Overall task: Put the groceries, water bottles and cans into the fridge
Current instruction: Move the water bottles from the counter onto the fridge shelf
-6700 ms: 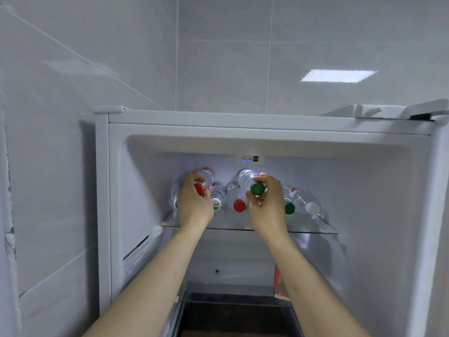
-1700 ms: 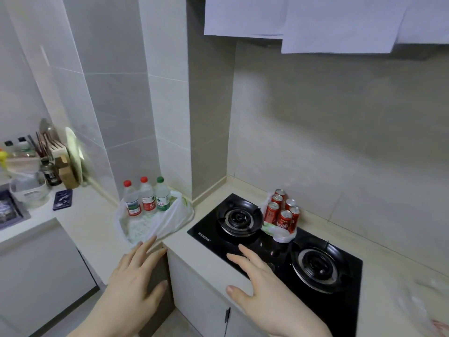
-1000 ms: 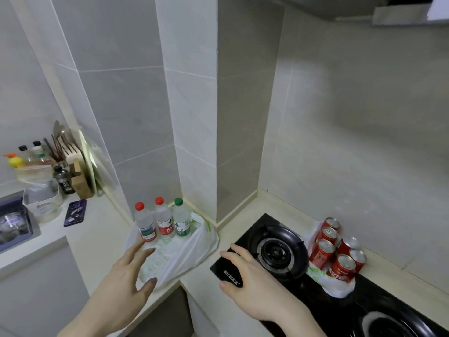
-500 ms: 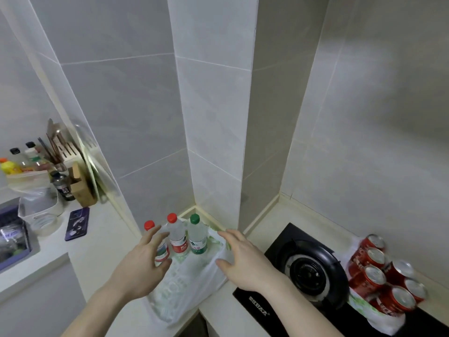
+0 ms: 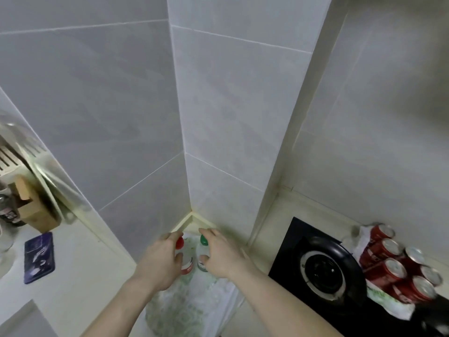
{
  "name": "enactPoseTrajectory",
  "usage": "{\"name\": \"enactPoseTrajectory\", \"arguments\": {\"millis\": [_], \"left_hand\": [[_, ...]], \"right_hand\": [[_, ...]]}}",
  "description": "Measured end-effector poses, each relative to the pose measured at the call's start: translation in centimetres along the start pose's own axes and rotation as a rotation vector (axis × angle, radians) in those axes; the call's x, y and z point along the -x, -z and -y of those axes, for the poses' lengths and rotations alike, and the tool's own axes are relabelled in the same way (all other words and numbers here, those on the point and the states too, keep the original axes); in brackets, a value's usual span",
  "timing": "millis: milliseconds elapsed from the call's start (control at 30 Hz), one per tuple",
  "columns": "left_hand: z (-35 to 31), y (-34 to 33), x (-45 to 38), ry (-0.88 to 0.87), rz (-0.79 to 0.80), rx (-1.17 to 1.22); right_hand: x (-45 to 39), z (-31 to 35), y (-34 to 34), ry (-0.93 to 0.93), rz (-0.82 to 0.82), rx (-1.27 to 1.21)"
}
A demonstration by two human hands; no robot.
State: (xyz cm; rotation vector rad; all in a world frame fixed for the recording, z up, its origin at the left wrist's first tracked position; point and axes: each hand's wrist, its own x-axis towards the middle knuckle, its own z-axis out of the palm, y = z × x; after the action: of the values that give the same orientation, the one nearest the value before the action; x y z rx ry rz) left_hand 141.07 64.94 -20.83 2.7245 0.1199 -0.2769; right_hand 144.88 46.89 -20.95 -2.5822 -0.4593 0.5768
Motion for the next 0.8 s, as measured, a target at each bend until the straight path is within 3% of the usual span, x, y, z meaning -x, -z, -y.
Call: {"name": "enactPoseTrajectory", "arguments": {"millis": [433,600,800], "left_hand": [[1.3,0.0,-1.2,-0.07,-0.027,0.049],[-1.1,3.5,2.2,-0.2,-0.089,0.161],[-8.6,6.6,5.9,-0.484,-0.011,0.116]], "right_hand": [[2.4,-0.6,-1.7,-0.127,-0.237,-0.195],[9.4,-1.6,0.4,-0.17,-0.367,-0.393],[20.6,-3.3,3.1,-0.312,-0.533,-0.553]]}}
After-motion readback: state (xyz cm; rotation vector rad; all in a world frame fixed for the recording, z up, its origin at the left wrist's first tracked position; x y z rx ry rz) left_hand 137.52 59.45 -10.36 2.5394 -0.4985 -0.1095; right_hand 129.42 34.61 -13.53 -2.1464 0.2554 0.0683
